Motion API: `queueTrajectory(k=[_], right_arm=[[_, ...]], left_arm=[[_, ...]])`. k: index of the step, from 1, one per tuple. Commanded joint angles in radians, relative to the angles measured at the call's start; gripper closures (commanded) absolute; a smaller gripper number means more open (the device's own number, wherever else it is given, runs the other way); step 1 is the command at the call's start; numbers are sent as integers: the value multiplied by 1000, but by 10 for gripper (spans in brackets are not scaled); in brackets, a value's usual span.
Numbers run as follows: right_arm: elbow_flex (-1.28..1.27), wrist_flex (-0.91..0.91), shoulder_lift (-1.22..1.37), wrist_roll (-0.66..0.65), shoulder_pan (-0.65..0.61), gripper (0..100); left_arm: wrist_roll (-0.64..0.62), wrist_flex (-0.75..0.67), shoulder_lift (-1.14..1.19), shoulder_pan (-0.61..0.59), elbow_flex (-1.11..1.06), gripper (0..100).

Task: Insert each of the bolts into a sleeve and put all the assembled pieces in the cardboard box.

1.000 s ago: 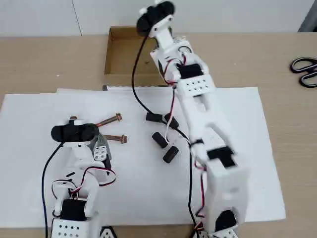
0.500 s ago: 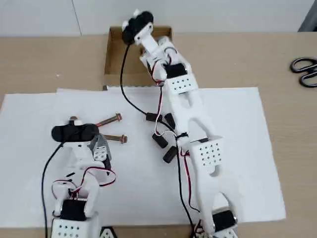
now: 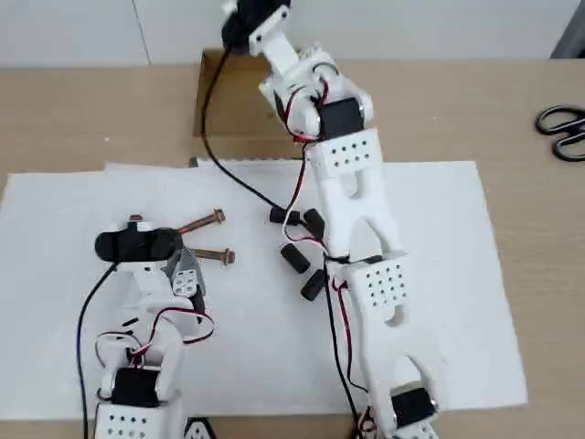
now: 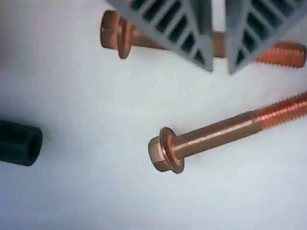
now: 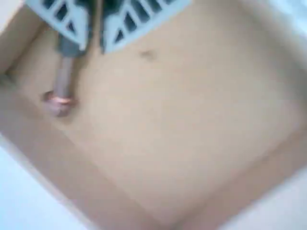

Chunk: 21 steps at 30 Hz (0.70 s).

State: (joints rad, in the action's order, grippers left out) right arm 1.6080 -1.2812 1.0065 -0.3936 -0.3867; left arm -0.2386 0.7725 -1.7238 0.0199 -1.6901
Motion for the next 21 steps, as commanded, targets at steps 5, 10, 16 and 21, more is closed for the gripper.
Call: queueTrajectory(k=[5,10,16,21], right_arm=[[74,-252,-113,115,-7,995],[74,-453,-205,138,-21,995],[-31,-464,-329,140,-19,995],[-416,-460,-542,195,-21,995]], left_arm=[[0,-2,-11,-3,4,994],[0,-2,-11,-3,4,994],[-2,-2,-11,-3,4,994],[-2,-2,-11,-3,4,994]])
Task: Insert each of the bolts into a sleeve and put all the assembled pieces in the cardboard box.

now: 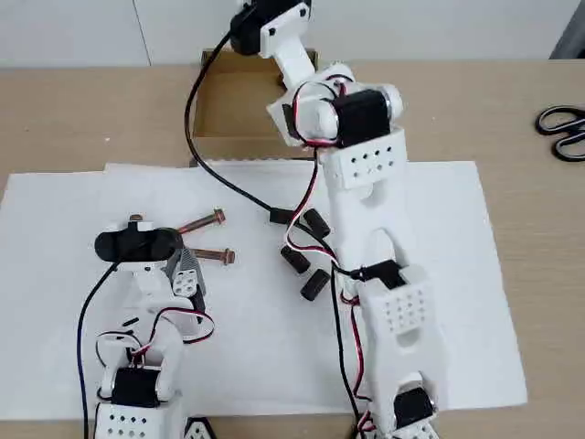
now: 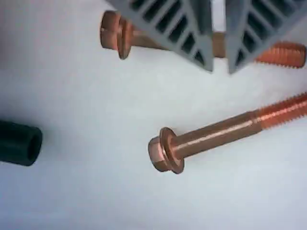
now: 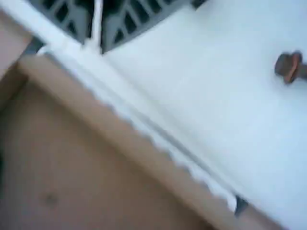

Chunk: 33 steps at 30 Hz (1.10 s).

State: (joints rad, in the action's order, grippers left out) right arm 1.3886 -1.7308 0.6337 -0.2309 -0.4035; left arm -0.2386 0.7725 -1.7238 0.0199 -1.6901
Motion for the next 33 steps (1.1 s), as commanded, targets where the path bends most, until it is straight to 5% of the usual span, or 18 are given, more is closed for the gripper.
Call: queueTrajectory(k=[1,11,19,33], right_arm=[[-292,-7,-214,38,-4,995],[-810,2,-340,32,-1,994],[-881,8,-236,-11,-2,853],[-881,136,-77,-78,4,850]], left_arm=[[-2,-2,-11,-3,4,994],[-2,-2,-11,-5,4,994],[-2,-2,-11,-5,4,994],[-2,0,-11,-5,4,994]])
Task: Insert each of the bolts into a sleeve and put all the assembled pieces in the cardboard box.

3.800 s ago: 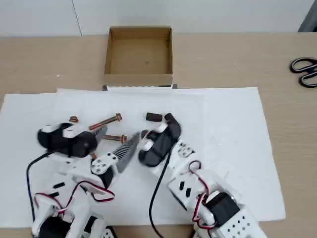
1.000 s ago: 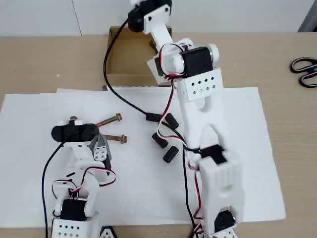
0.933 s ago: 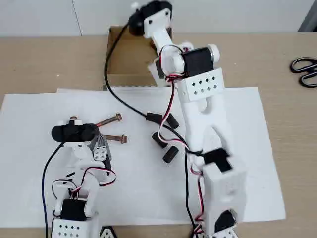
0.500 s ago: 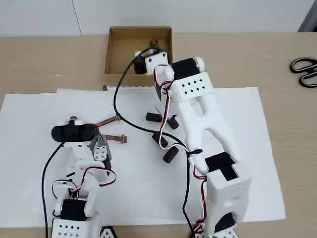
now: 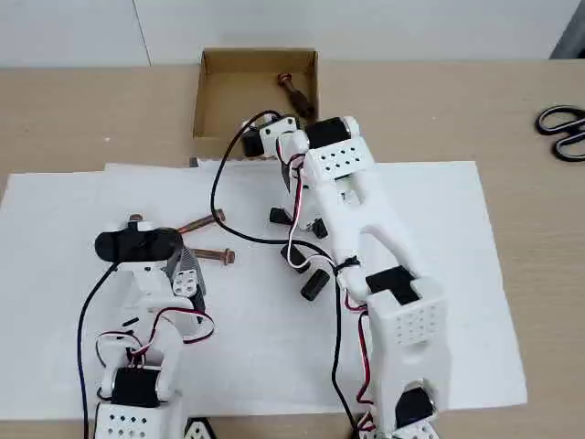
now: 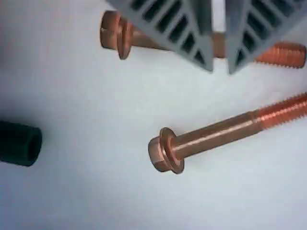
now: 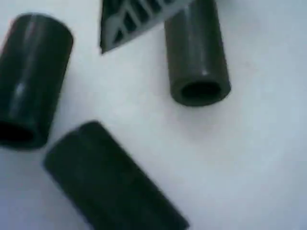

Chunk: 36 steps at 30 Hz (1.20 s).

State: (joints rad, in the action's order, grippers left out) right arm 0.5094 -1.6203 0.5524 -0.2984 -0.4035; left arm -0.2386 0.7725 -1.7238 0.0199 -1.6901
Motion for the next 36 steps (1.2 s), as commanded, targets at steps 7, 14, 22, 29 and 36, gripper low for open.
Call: queueTrajectory(k=[7,14,22,29,36], right_arm=[[-2,90,102,-12,13,851],[-2,97,171,-8,54,953],[43,38,82,-6,58,987],[89,-96,-130,-12,74,992],[2,-107,-262,-11,193,996]], left_arm=[[-2,0,-11,-5,4,994],[-2,0,-11,-5,4,994],[0,0,-11,-5,4,994],[163,114,-6,-3,159,988],[170,259,37,0,410,928]])
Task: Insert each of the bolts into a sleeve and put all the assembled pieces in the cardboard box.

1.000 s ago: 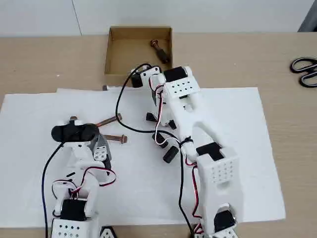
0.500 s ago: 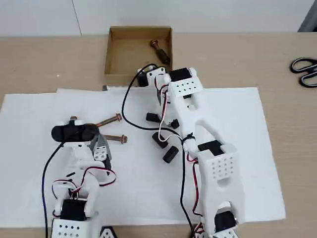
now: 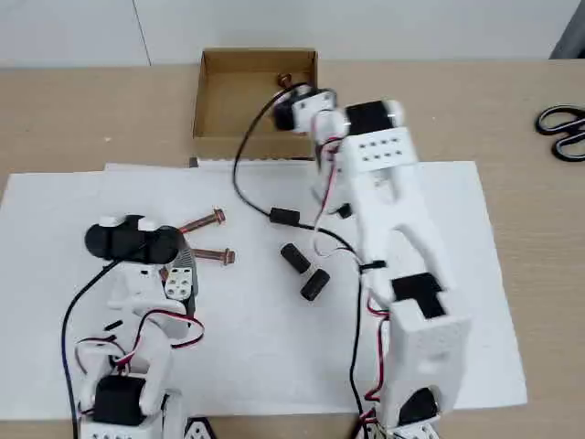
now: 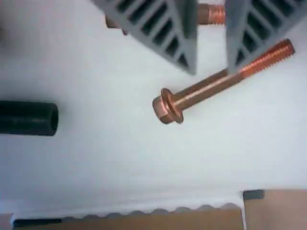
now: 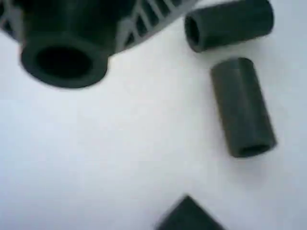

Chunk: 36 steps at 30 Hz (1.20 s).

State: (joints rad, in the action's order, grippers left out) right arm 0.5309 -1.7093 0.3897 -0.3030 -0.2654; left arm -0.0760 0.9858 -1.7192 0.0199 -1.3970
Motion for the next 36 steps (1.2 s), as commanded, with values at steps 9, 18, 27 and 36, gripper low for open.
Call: queueTrajectory(k=[9,18,27,36], right_arm=[[-241,-13,-229,-9,209,995],[-419,7,-349,-6,292,994],[-649,116,-501,-2,288,994],[-899,229,-644,0,288,994]], left_arm=[[15,172,615,-61,595,957],[35,353,1252,-224,1017,958],[29,376,1606,-288,1139,937],[103,445,1734,-299,1262,893]])
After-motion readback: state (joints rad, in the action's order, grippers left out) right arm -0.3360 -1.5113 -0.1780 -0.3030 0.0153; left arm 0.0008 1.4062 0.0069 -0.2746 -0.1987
